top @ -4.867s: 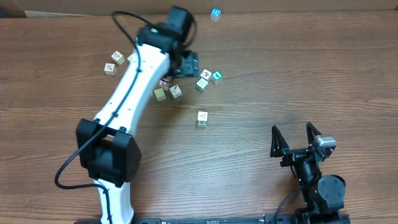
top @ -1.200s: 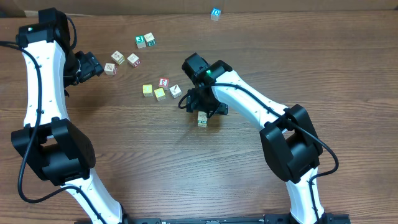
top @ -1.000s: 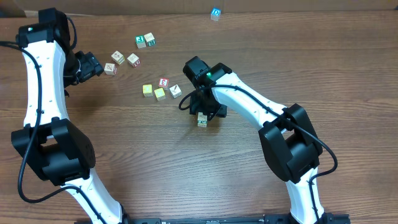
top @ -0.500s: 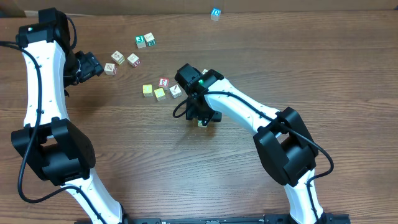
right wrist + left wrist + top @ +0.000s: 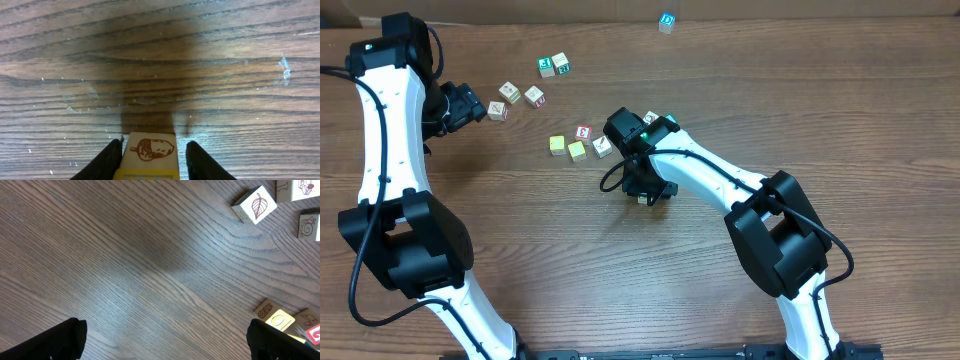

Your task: Form a tower

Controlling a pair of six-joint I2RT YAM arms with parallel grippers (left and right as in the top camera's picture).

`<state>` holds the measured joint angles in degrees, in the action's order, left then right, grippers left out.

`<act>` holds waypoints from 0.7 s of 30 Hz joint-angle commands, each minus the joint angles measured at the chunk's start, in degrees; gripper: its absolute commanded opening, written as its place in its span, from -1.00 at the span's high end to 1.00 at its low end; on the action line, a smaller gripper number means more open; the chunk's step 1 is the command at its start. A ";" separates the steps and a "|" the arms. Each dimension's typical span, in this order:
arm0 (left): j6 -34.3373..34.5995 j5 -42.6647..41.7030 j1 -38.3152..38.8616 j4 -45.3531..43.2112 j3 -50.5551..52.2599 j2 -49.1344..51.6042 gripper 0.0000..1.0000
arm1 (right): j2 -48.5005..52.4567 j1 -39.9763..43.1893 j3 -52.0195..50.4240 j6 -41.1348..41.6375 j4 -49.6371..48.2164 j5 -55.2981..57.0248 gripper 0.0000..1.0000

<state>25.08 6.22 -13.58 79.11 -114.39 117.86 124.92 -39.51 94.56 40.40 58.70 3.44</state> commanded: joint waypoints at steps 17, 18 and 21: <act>-0.26 -0.15 0.11 -0.07 -0.74 -0.87 -0.99 | 0.37 -0.02 -0.28 -3.39 -0.11 0.81 0.42; -0.26 -0.15 0.11 -0.07 -0.74 -0.87 -0.99 | 0.37 -0.02 -0.28 -3.39 -0.13 0.81 0.41; -0.26 -0.15 0.11 -0.07 -0.74 -0.87 -0.99 | 0.37 -0.02 -0.28 -3.39 -0.11 0.81 0.41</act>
<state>25.08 6.22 -13.58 79.11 -114.39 117.86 124.92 -39.51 94.54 37.80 58.70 3.42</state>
